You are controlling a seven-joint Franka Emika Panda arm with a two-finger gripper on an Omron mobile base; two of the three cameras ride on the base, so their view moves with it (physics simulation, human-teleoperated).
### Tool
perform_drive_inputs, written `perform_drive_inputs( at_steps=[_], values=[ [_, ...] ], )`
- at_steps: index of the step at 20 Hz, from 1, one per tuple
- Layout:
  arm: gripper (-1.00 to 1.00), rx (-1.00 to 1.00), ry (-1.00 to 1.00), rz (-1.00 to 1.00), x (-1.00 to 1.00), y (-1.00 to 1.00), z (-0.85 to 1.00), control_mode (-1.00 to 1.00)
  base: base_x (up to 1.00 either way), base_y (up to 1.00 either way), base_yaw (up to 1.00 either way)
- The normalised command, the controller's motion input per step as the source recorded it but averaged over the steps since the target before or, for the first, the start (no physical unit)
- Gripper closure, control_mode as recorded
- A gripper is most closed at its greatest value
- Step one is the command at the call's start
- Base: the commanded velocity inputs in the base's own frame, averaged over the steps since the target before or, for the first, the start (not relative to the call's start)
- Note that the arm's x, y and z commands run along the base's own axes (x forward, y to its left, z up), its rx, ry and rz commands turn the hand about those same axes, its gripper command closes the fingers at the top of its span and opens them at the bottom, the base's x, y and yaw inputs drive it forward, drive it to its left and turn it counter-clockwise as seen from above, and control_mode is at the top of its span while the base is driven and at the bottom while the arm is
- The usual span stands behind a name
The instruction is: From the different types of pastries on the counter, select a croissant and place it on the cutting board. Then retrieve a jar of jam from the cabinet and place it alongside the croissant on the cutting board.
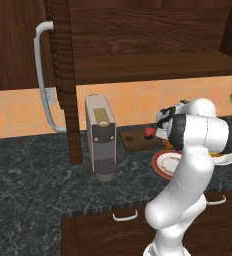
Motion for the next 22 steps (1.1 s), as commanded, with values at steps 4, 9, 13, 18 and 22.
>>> perform_drive_inputs(
  at_steps=[4,9,13,18,22],
  values=[
    [1.00,0.00,0.00,0.09,0.68,-0.24,0.00,-1.00,0.00,0.00,0.00],
    [1.00,0.00,0.00,0.10,0.72,-0.17,0.00,-1.00,0.00,0.00,0.00],
    [1.00,0.00,0.00,0.09,0.69,-0.07,0.00,-1.00,0.00,0.00,0.00],
    [1.00,-0.01,0.00,0.08,0.65,0.00,0.00,-1.00,0.00,0.00,0.00],
    [1.00,-0.03,0.00,0.07,0.45,0.00,0.00,-1.00,0.00,0.00,0.00]
  ],
)
